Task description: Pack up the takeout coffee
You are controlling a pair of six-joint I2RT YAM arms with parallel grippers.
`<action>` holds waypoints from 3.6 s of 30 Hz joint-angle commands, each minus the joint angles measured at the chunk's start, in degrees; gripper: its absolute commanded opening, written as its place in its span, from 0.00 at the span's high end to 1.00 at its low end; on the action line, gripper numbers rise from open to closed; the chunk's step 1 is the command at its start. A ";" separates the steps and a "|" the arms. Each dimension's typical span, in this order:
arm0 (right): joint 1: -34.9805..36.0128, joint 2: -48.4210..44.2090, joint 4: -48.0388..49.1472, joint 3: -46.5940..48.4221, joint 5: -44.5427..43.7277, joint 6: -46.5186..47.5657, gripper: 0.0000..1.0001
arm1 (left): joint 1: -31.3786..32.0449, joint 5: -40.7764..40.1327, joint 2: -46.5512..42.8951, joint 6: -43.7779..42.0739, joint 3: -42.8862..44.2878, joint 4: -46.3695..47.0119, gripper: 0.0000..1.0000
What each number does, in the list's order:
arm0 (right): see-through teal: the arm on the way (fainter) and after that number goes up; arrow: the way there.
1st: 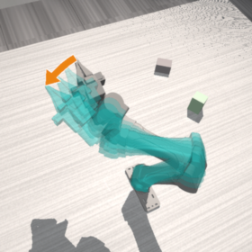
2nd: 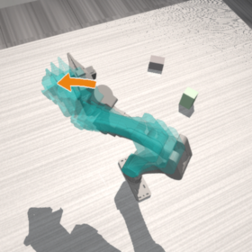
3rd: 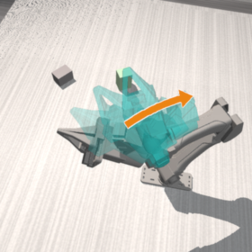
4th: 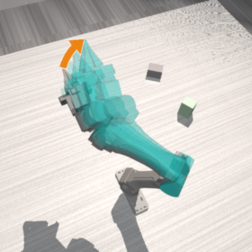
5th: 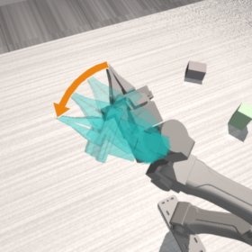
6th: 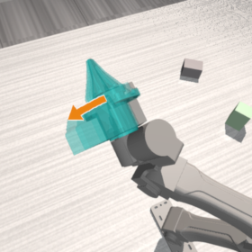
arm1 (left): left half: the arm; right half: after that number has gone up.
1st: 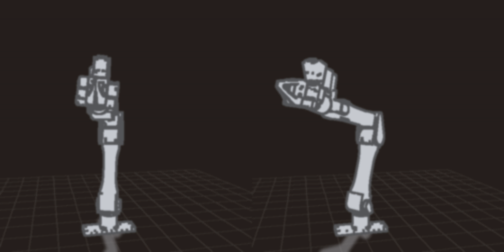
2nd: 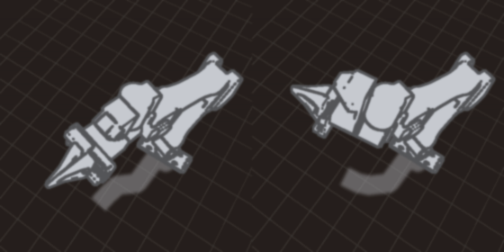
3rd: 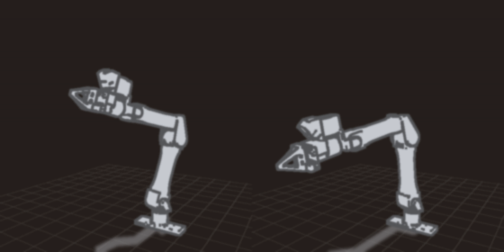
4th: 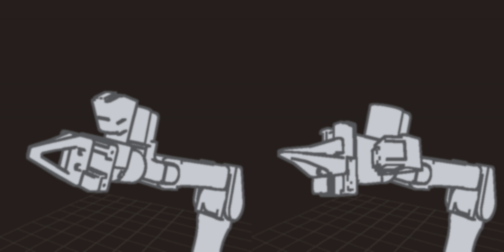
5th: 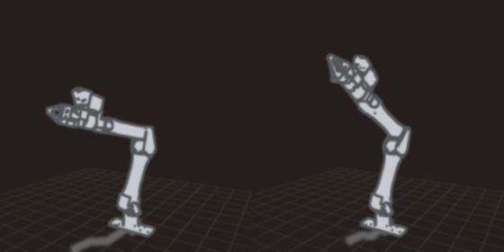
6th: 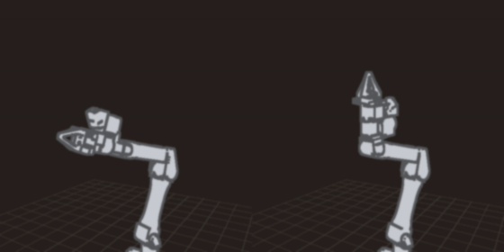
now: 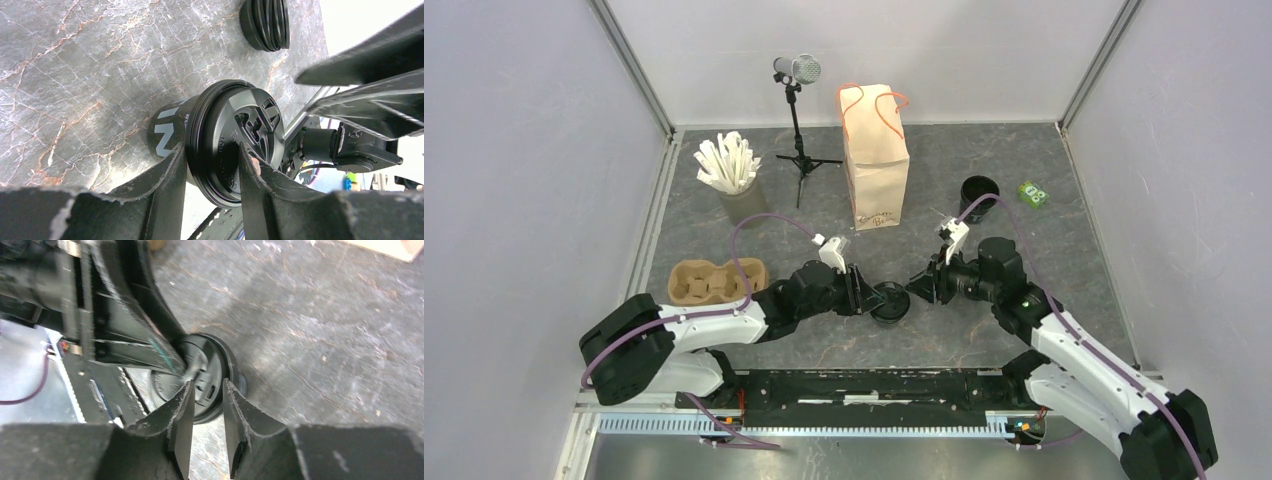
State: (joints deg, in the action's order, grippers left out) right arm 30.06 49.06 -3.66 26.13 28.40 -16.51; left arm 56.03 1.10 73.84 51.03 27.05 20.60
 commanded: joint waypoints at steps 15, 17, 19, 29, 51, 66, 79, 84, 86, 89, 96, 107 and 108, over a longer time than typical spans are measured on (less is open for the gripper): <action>16.66 -2.17 6.58 -2.83 -2.02 -2.82 0.80 | 0.74 -0.20 1.16 -1.98 -2.01 -11.02 0.54; 16.87 -2.02 6.22 -3.01 -2.79 -2.58 0.80 | 0.75 -0.27 1.32 -1.98 -1.91 -10.98 0.54; 16.91 -1.88 6.22 -3.34 -3.61 -2.33 0.80 | 0.75 -0.20 1.48 -1.98 -1.91 -10.93 0.54; 16.96 0.76 6.56 -2.82 -4.33 -1.20 0.80 | 1.01 -0.26 1.28 -1.81 -2.17 -10.84 0.54; 16.96 1.93 4.37 -7.91 -7.18 0.45 0.80 | 1.53 -0.05 2.78 -1.81 -1.13 -10.84 0.55; 16.96 1.43 3.20 -17.42 -9.62 -1.23 0.80 | 1.63 -0.57 4.66 -2.25 -1.02 -10.84 0.55; 16.96 0.30 2.87 -21.91 -12.89 -3.95 0.80 | 1.63 -0.92 5.73 -2.51 -0.94 -11.46 0.55; 17.09 0.86 2.89 -22.28 -11.86 -4.23 0.81 | 1.63 -0.93 5.99 -2.58 -1.29 -11.46 0.55; 17.16 1.72 2.88 -22.21 -11.88 -4.67 0.80 | 1.63 -0.91 6.17 -2.73 -1.30 -11.54 0.55; 17.41 3.75 2.01 -21.68 -12.05 -5.02 0.80 | 1.63 -0.92 6.48 -3.37 -0.86 -12.13 0.55; 17.66 -0.12 1.45 -13.64 -13.10 -7.64 0.75 | 1.61 -0.67 5.87 -9.21 -0.15 -11.54 0.55; 15.84 -6.22 -5.88 2.27 -25.92 -5.54 0.59 | 1.63 1.45 7.05 -15.60 1.72 -10.16 0.56; 15.46 -6.39 -6.07 2.72 -26.26 -5.39 0.54 | 1.63 1.87 6.98 -16.04 1.56 -9.40 0.56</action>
State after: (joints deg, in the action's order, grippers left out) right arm 46.52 44.91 -5.82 24.77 7.07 -23.09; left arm 56.99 2.31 78.02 42.76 30.79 21.41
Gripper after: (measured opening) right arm 0.393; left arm 0.451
